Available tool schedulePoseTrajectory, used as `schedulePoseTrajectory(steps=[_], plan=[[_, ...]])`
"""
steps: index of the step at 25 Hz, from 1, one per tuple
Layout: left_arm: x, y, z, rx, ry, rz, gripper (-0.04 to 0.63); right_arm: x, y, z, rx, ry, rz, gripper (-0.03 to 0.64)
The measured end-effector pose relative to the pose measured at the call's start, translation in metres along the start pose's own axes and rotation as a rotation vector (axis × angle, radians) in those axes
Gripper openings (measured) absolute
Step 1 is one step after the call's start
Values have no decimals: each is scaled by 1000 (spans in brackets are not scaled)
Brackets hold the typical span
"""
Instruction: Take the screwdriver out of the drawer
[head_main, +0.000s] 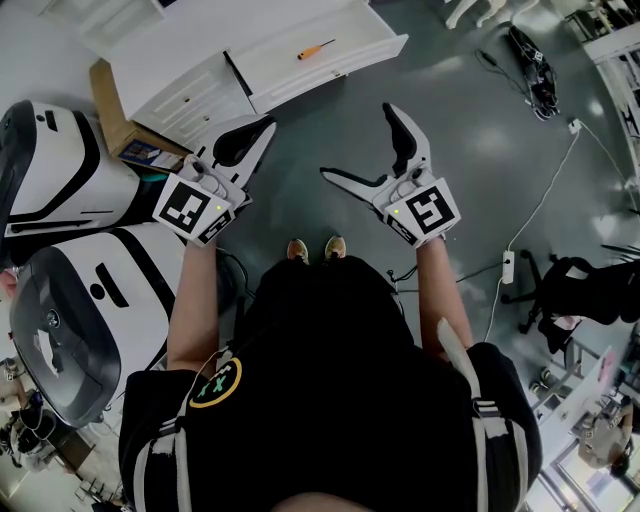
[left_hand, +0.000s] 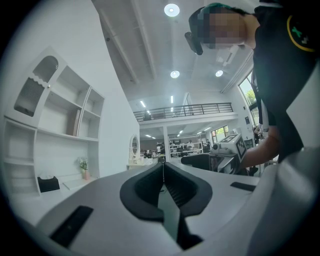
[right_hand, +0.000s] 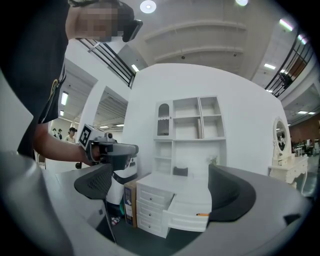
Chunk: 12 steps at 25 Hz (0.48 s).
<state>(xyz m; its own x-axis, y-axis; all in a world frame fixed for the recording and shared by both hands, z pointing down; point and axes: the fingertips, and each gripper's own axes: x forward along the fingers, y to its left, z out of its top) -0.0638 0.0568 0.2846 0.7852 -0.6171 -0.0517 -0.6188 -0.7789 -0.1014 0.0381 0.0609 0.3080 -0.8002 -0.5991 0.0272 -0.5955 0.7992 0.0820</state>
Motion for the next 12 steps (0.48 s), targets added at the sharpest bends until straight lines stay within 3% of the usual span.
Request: schedulePoseTrajectory(steps=[12], plan=[[20,-12,5,16,7,10,21,-18,-20,3,18,-27,9,592]])
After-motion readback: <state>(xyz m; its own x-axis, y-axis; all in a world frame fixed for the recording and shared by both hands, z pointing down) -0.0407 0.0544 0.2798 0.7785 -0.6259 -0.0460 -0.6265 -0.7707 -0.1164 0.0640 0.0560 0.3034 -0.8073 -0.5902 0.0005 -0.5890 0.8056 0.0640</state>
